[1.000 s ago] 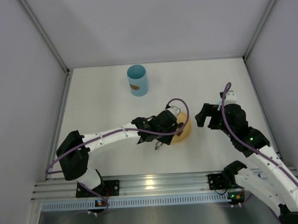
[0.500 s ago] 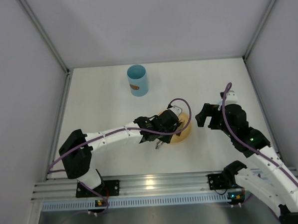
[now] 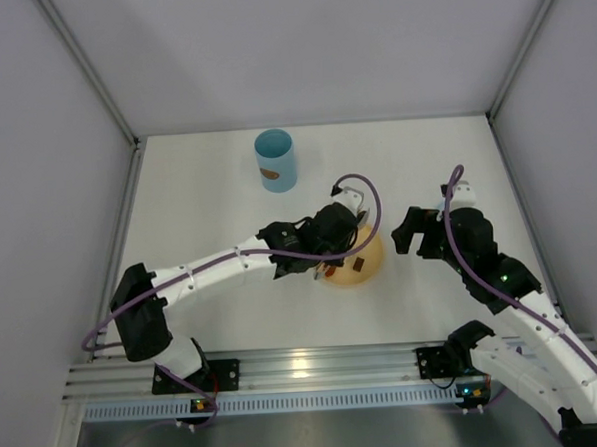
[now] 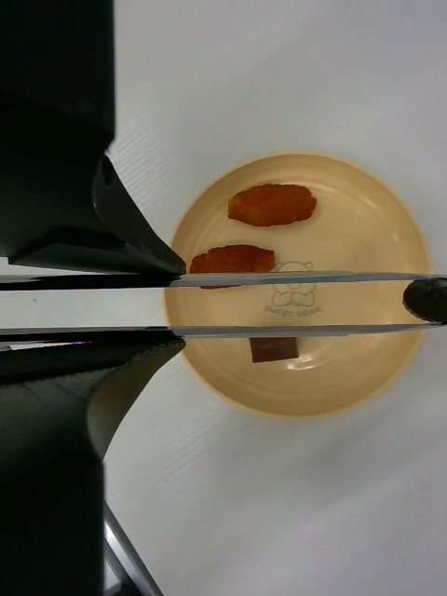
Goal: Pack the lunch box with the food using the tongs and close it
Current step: Pick up the fake food from the plate, then place the fake food in the packing box.
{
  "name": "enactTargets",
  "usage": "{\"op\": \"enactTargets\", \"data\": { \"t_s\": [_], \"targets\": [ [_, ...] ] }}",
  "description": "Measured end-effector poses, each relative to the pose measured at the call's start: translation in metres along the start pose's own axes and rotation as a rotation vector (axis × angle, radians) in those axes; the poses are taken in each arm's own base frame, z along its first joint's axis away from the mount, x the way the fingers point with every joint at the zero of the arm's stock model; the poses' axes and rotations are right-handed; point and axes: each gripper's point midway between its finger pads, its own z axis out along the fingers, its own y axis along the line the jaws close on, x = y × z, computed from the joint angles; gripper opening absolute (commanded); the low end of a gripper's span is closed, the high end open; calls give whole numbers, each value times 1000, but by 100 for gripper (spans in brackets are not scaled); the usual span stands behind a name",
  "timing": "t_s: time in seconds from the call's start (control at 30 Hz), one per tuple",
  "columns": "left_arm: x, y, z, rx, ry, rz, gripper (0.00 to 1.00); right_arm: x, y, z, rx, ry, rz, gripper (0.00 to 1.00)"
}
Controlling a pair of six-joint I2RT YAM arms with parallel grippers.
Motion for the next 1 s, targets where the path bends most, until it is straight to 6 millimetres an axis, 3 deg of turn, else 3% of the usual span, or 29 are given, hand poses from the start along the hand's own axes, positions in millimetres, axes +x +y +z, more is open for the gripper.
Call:
{"op": "enactTargets", "data": {
  "t_s": [0.13, 0.23, 0.37, 0.53, 0.67, 0.77, 1.0],
  "targets": [
    [-39, 10, -15, -37, -80, -39, 33, 2, -1, 0, 5, 7, -2, 99],
    [-74, 32, -26, -79, -143, -96, 34, 3, -2, 0, 7, 11, -3, 99],
    [-122, 85, -43, -171, -232, -192, 34, 4, -2, 1, 8, 17, -3, 98],
    [-159, 161, -62, -303, -315, -306, 35, 4, -2, 1, 9, 18, -6, 99],
    [-170, 196, -61, -365, -330, -345, 35, 4, -2, 1, 10, 19, -10, 99],
    [-166, 213, -47, -390, -299, -354, 35, 4, -2, 1, 10, 20, -10, 99],
    [-149, 226, -20, -401, -215, -357, 35, 4, -2, 1, 10, 20, -10, 99]
  ]
}}
